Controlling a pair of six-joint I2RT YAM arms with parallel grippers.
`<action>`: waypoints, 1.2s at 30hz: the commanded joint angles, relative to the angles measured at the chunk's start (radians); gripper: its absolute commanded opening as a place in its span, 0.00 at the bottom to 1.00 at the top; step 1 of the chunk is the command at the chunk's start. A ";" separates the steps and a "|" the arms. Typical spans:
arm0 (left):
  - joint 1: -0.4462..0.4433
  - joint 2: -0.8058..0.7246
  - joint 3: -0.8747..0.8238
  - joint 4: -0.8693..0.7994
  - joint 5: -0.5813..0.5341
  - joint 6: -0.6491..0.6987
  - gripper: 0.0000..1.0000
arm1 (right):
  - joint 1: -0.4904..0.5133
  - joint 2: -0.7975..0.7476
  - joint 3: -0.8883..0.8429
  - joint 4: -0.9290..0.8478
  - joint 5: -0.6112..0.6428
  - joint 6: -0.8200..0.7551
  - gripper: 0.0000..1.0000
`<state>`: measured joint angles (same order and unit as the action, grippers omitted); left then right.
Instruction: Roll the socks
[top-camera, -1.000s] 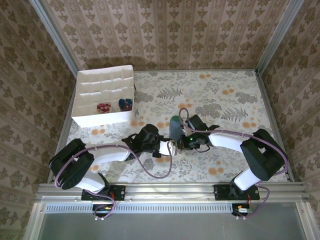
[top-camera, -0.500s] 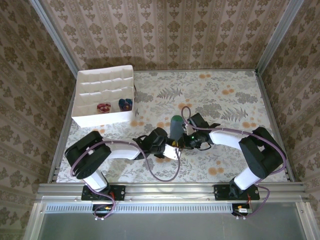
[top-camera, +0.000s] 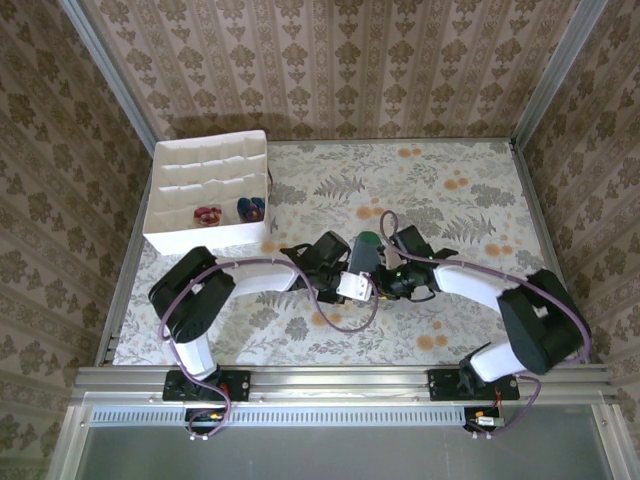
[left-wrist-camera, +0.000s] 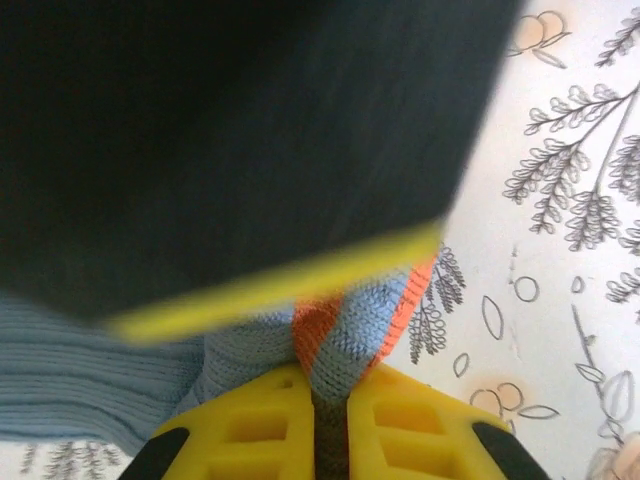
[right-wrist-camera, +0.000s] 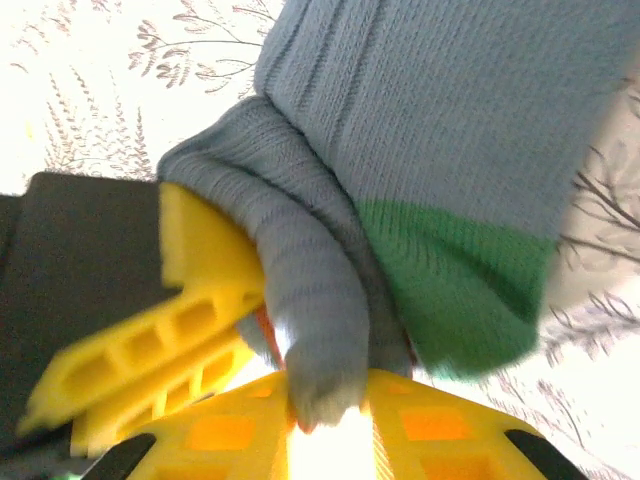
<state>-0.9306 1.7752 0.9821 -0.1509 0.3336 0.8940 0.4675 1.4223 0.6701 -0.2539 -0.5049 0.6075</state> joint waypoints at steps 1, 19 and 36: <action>0.028 0.053 0.023 -0.285 0.174 -0.089 0.00 | -0.016 -0.132 -0.046 -0.010 0.069 0.015 0.23; 0.110 0.223 0.250 -0.512 0.469 -0.172 0.00 | 0.026 -0.160 -0.202 0.470 0.024 0.044 0.31; 0.160 0.345 0.362 -0.598 0.516 -0.280 0.00 | 0.107 -0.054 -0.195 0.349 0.035 -0.077 0.45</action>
<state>-0.7769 2.0701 1.3380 -0.7025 0.8970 0.6640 0.5415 1.3609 0.4511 0.1902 -0.4850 0.5793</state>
